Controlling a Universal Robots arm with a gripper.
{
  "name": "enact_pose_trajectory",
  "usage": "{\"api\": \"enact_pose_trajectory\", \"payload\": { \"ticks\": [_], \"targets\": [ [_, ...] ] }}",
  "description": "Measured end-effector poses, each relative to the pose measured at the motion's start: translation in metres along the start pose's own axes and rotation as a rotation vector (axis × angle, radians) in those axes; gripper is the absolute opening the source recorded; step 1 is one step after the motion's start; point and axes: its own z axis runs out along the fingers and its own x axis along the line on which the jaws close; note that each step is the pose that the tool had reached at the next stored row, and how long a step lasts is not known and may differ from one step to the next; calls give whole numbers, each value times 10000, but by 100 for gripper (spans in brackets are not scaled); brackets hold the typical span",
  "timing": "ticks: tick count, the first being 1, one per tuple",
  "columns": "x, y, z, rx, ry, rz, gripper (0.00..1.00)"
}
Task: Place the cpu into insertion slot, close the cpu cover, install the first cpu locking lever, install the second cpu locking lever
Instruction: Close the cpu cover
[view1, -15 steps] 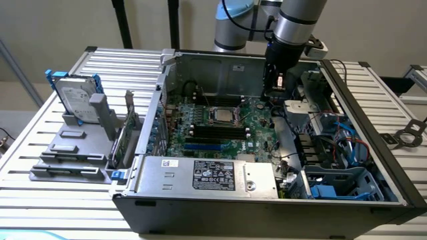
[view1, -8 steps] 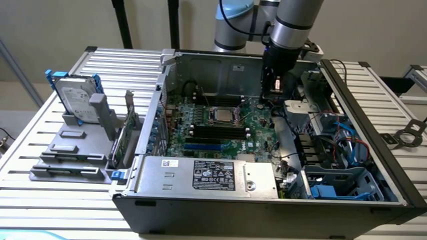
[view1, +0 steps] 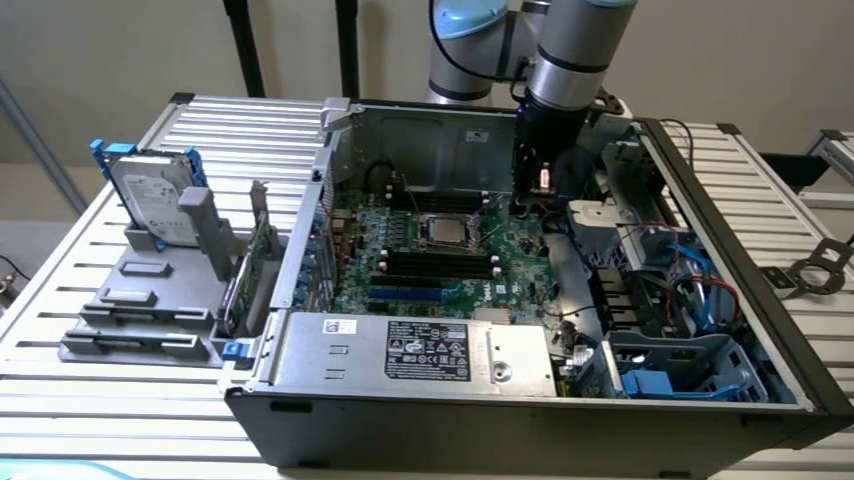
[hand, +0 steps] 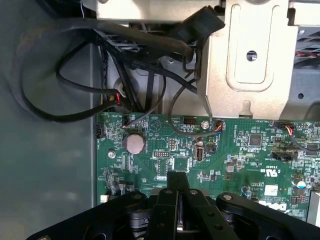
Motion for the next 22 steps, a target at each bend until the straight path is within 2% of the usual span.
{"api": "enact_pose_trajectory", "payload": {
  "ticks": [1, 3, 4, 6, 7, 8, 10, 13, 15, 22],
  "targets": [
    [0, 0, 1, 70, -1, -9, 11],
    [0, 0, 1, 384, 0, -15, 11],
    [0, 0, 1, 567, -9, -25, 11],
    [0, 0, 1, 872, -43, -44, 11],
    [0, 0, 1, 995, -66, -53, 11],
    [0, -1, 1, 1084, -91, -62, 11],
    [0, -13, 1, 1150, -166, -70, 11],
    [0, -41, 2, 1190, -281, -80, 11],
    [1, -71, 4, 1214, -336, -82, 11],
    [3, -234, 11, 1289, -390, -86, 11]
  ]
}}
